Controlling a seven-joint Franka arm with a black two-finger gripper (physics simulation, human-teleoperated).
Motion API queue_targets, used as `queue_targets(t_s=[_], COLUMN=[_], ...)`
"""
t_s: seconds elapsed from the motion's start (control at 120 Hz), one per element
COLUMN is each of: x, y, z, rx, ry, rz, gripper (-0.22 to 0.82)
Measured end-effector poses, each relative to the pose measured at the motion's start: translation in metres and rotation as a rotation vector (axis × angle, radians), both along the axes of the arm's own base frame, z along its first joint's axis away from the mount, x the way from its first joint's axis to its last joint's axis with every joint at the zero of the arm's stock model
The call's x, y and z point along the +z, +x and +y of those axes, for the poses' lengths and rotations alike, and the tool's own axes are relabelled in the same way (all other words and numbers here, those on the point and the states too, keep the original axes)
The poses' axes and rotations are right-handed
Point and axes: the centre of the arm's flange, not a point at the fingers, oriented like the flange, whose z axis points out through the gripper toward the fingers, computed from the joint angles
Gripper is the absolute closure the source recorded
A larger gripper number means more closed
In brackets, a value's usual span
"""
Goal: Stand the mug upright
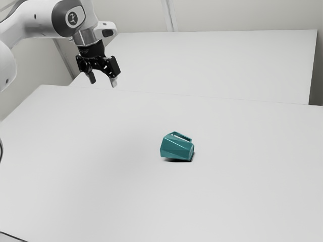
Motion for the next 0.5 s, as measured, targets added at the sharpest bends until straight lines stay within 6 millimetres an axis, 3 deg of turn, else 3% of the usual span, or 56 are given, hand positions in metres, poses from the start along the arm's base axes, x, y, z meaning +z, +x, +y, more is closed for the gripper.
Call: queue_targets(t_s=[0.325,0.5], x=[-0.003,-0.009], y=[0.001,0.002], z=[-0.001,-0.024], rx=[0.004,-0.013], ry=[-0.001,-0.098], rz=[0.002,0.002], gripper=[0.00,0.00])
